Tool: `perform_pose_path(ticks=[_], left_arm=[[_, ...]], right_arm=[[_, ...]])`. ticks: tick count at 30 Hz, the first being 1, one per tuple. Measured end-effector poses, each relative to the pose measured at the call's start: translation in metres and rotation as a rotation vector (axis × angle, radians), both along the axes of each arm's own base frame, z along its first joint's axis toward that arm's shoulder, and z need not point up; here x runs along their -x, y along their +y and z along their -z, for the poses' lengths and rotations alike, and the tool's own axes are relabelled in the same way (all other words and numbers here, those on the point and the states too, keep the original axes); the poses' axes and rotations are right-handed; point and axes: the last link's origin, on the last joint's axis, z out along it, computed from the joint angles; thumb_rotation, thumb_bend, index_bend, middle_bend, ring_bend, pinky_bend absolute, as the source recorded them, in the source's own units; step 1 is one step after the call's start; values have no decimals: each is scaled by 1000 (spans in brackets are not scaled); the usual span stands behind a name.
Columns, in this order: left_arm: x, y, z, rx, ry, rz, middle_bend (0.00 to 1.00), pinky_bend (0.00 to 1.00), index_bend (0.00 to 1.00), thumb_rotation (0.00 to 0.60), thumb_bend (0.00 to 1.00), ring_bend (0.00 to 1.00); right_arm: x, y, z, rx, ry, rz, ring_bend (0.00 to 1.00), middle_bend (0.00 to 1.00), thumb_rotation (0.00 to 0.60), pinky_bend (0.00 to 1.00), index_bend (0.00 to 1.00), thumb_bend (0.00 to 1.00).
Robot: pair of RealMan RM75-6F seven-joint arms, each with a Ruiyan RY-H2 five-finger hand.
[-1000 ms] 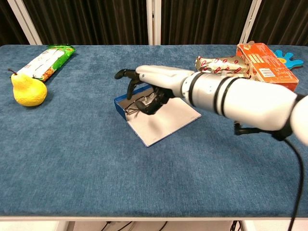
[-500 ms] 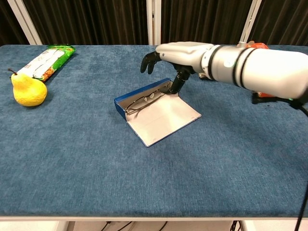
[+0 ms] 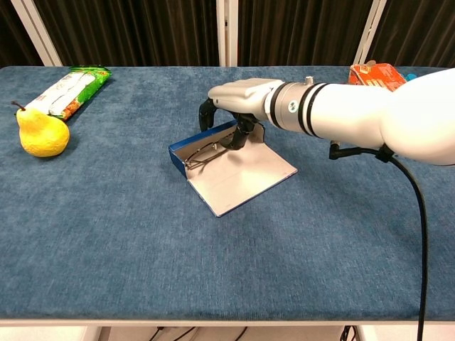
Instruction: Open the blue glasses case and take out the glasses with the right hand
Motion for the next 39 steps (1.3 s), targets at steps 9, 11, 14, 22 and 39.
perform_pose_path(ticks=[9,11,14,22,39], left_arm=[[0,0,0,1,-1,1,536,360,508,600,166,415],[0,0,0,1,-1,2,536,360,508,600,166,415],[0,0,0,1,-2,2,536,359,508,600,167,415],[0,0,0,1,-4,3,536,356,508,600,165,415],[0,0,0,2,-4,5,536,345,508,600,166,415]], right_arm=[[1,-3,1,7,1,13,0,251,600,0,406,477],[1,-3,1,7,2,14,0,251,600,0,415,477],[1,-4,1,9,2,17,0,253,600,0,429,477],[1,-6,0,30,-2,17,0,272,600,0,582,477],[28,12,-16,278,-230,-7,0,305,600,0,658,477]])
